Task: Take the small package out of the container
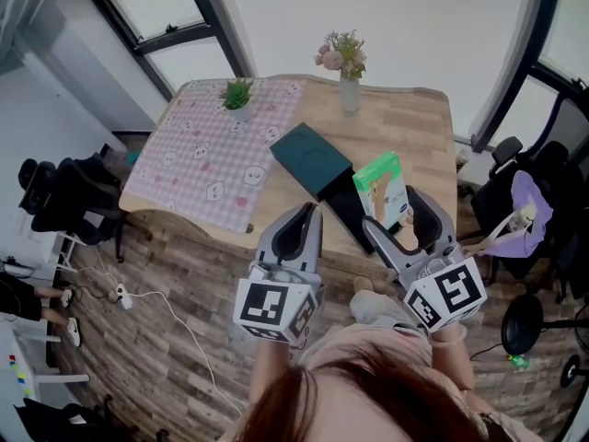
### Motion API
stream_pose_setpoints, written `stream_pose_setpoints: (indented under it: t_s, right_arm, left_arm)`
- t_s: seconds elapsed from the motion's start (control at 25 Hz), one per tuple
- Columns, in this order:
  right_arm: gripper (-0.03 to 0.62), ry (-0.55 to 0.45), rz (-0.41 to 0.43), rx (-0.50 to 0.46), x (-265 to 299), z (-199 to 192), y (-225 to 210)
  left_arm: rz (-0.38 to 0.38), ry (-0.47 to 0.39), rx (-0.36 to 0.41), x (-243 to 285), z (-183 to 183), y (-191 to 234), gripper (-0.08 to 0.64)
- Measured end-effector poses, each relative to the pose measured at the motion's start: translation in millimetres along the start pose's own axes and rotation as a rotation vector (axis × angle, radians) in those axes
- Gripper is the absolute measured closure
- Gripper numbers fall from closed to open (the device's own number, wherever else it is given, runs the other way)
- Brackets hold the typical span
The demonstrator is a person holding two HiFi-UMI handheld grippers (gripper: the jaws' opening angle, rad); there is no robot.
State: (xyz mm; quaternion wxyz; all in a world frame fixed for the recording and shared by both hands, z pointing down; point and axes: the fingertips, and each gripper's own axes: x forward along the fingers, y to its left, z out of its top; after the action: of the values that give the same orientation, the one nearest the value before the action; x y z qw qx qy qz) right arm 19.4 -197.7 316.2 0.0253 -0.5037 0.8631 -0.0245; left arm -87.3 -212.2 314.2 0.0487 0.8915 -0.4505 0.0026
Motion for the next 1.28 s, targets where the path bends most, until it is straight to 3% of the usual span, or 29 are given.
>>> stream_pose_setpoints:
  t_s: [0.4, 1.28]
  right_arm:
    - [0.253, -0.006, -0.03, 0.014, 12, 0, -35]
    - [0.253, 0.012, 0.057, 0.006, 52, -4, -66]
  left_arm:
    - [-0.059, 0.018, 0.018, 47, 0, -8, 0.538]
    - [0.032, 0.02, 0.01, 90, 0, 22, 0.538]
